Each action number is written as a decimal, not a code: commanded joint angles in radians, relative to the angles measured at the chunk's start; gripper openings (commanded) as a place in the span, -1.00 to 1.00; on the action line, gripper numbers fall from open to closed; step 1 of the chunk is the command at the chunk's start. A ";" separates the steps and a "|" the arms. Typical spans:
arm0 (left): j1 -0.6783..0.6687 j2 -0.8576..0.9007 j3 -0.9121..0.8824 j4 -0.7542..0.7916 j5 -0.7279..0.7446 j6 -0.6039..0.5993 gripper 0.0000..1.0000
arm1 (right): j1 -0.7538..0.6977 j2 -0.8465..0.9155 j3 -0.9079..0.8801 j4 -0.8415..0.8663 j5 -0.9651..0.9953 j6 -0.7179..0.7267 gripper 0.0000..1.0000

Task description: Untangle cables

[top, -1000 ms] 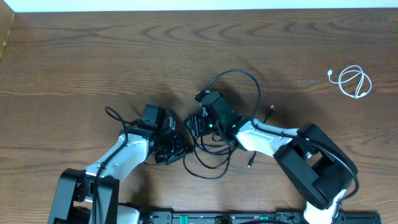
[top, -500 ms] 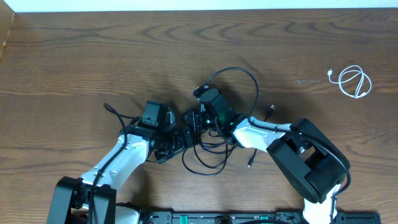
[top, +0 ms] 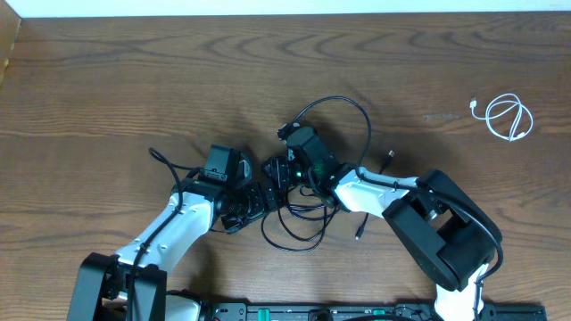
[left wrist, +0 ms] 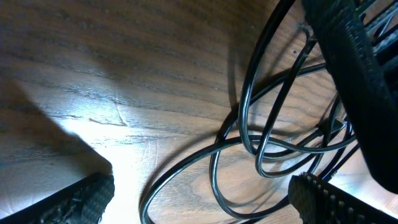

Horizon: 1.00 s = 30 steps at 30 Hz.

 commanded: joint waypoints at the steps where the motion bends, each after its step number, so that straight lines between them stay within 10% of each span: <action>1: -0.003 0.072 -0.069 -0.013 -0.160 0.026 0.96 | 0.022 0.065 -0.033 -0.033 0.002 0.013 -0.06; 30: -0.003 0.072 -0.069 -0.013 -0.160 0.026 0.95 | 0.022 0.065 -0.033 -0.026 0.000 0.013 -0.05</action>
